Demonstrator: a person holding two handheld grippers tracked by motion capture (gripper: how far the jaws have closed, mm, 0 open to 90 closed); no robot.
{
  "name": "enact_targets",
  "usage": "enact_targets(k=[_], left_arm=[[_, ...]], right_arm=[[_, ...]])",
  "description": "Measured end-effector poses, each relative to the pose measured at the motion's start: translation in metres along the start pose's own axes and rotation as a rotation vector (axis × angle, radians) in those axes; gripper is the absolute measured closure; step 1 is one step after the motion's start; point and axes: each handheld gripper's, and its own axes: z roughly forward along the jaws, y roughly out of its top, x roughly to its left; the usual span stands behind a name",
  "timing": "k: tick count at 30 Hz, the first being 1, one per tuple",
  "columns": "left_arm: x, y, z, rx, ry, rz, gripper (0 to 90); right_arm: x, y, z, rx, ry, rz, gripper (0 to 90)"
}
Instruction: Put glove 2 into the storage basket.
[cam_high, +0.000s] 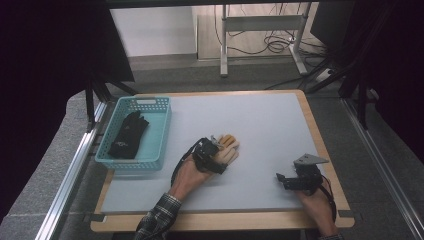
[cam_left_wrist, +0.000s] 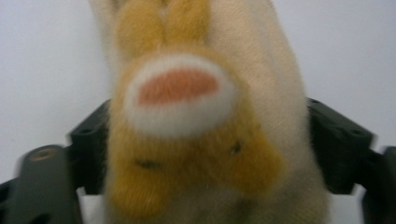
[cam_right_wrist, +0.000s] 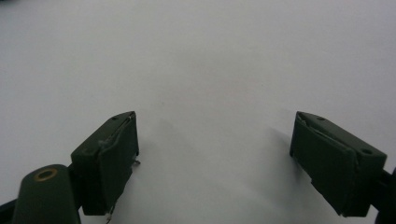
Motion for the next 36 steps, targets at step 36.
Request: enact_targets(k=[36], left_arm=[[0.013,0.014,-0.053,-0.085,0.030,-0.037,54.0]], right_arm=[[0.000,0.000,0.000,0.000,0.000,0.001,14.9]])
